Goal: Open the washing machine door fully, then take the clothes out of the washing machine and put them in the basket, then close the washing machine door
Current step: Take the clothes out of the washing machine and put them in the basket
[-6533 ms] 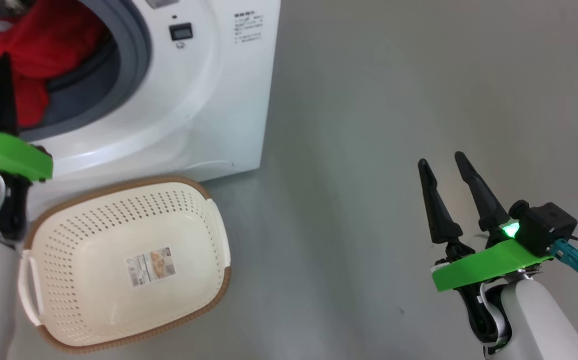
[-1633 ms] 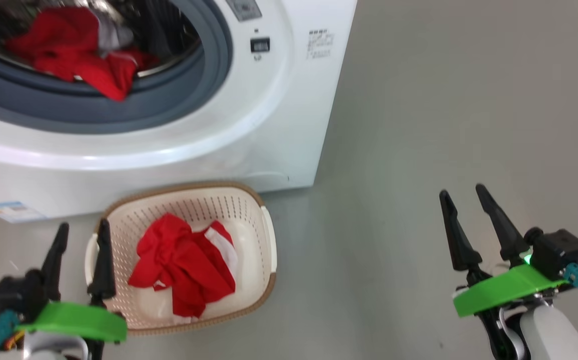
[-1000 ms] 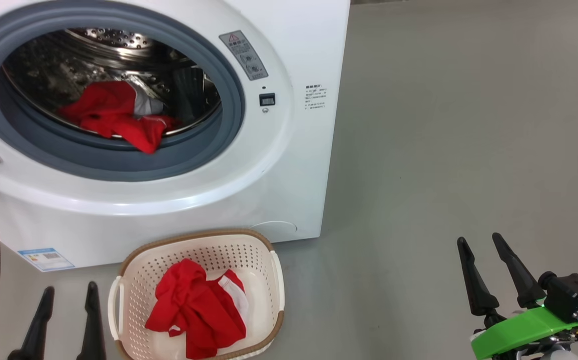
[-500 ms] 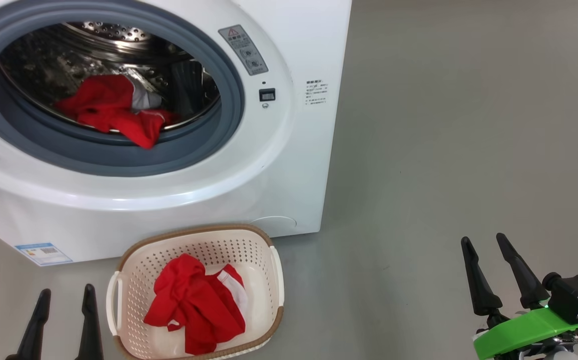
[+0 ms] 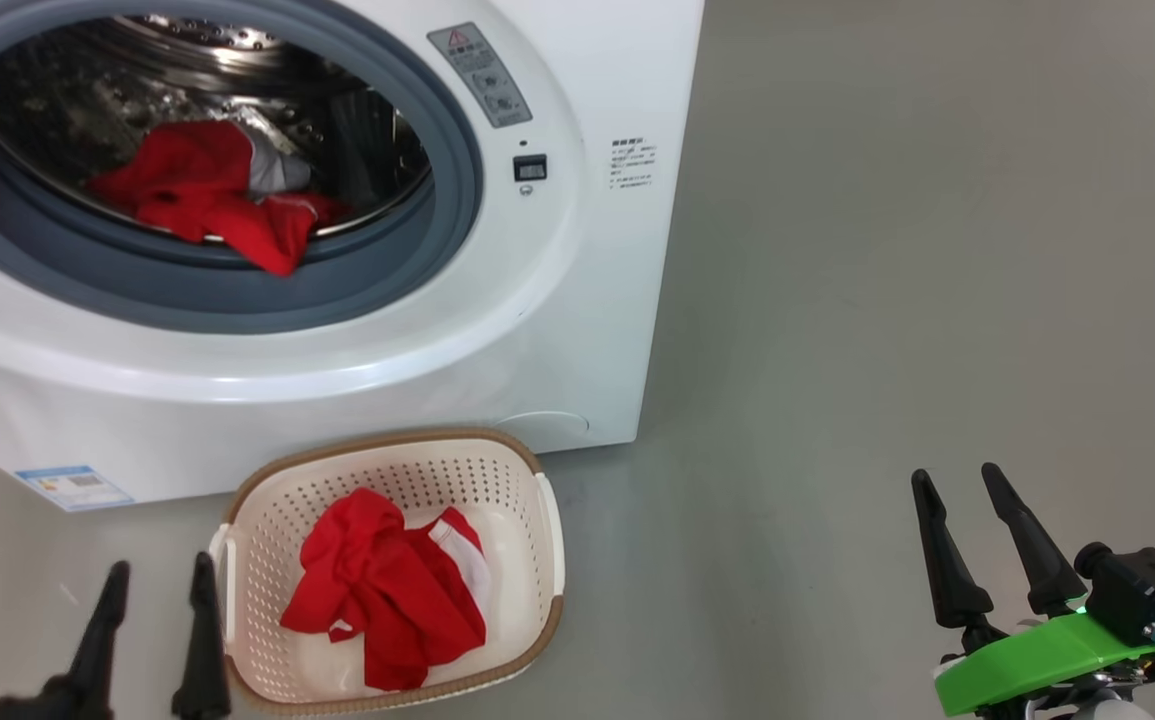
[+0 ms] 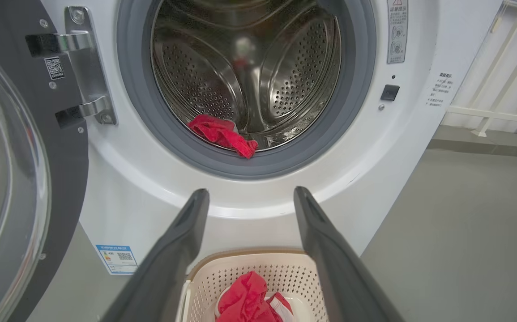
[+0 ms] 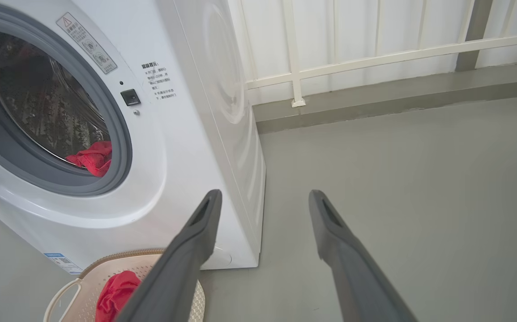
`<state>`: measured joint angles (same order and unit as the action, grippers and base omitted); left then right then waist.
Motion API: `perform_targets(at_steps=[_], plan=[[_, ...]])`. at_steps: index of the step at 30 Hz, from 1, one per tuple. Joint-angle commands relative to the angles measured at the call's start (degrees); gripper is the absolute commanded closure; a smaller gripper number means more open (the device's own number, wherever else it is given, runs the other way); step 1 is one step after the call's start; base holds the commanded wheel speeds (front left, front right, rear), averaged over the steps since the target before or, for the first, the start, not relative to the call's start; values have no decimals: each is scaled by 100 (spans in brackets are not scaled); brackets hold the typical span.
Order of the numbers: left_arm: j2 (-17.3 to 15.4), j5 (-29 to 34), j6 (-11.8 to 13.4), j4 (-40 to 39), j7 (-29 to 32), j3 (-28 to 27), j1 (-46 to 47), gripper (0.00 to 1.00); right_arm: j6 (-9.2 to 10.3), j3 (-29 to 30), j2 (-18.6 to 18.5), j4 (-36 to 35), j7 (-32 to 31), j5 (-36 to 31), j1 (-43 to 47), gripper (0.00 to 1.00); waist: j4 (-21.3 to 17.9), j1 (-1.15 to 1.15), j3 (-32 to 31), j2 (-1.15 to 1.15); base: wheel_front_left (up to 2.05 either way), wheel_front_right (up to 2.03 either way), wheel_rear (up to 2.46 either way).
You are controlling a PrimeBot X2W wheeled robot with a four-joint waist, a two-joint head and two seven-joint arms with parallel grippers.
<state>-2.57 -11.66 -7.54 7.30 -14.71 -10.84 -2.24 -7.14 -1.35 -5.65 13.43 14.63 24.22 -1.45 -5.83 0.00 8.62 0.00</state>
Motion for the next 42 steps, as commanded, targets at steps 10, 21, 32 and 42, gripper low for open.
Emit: perform_targets(at_steps=[10, 21, 32, 42], plan=[[-308, 395, 42, 1351, 142, 260, 1772, 0, -35, -170, 93, -191, 37, -15, -463, 0, 71, 0, 532, 0, 0, 0, 0], [-633, 515, 126, 2827, 889, 534, 4269, 0, -35, -252, 254, -268, 37, 14, -915, 0, -138, 0, 1337, 0, 0, 0, 0], [-1085, 672, 208, 4437, 1262, 730, 6020, 0, -35, -457, 276, -346, 37, 327, -1204, 0, -486, 0, 1901, 0, 0, 0, 0], [-1385, 810, 352, 5581, 1440, 912, 7091, 0, -35, -635, 277, -376, 37, 492, -1366, 0, -729, 0, 2218, 0, 0, 0, 0]])
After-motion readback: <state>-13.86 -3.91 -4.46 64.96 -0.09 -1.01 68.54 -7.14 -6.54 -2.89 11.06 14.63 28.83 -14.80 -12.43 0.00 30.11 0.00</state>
